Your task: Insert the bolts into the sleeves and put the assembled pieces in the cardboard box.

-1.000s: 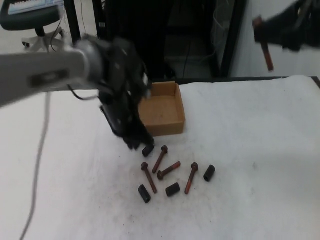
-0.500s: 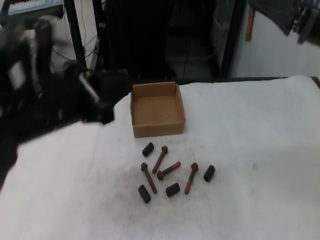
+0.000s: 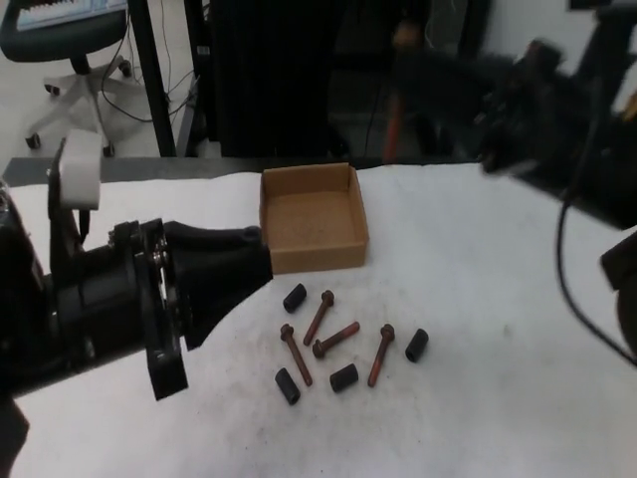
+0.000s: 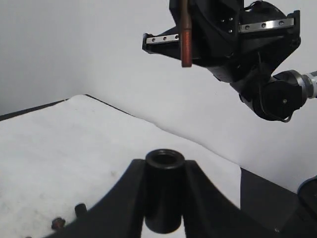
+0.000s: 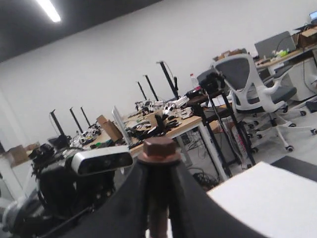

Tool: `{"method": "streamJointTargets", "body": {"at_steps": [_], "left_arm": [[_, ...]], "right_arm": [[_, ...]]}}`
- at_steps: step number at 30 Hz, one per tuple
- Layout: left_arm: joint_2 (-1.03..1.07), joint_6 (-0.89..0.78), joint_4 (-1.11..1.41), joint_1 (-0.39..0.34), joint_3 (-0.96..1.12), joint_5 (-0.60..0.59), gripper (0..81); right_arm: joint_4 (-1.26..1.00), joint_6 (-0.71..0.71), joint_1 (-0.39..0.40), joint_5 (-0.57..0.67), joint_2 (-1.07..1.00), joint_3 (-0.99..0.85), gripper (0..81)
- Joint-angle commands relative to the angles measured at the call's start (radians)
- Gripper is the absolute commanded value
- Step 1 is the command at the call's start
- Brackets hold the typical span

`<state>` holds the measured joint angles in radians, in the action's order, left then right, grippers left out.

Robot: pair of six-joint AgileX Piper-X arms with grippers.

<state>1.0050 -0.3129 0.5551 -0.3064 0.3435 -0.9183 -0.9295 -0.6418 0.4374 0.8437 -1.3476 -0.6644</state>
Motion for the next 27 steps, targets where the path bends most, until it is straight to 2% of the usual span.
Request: {"method": "streamJointTargets", "body": {"at_steps": [1,3,14,17,27], "left_arm": [[0.001,0.003,-0.091,0.003,0.002,-0.031,0.3],[0.008,0.026,-0.116,0.003,0.002,-0.07,0.3],[0.009,0.04,-0.098,-0.024,0.002,-0.101,0.3],[0.009,0.04,-0.067,-0.026,0.002,-0.101,0.3],[0.009,0.04,0.067,-0.026,0.002,0.001,0.3]], "right_arm": [[0.025,0.078,0.042,-0.025,-0.006,-0.004,0.8],[0.028,0.128,0.076,-0.051,-0.015,-0.004,0.8],[0.028,0.376,0.195,-0.292,-0.024,-0.007,0.8],[0.028,0.377,0.217,-0.345,-0.024,-0.007,0.8],[0.025,0.319,0.229,-0.375,-0.024,-0.007,0.8]]}}
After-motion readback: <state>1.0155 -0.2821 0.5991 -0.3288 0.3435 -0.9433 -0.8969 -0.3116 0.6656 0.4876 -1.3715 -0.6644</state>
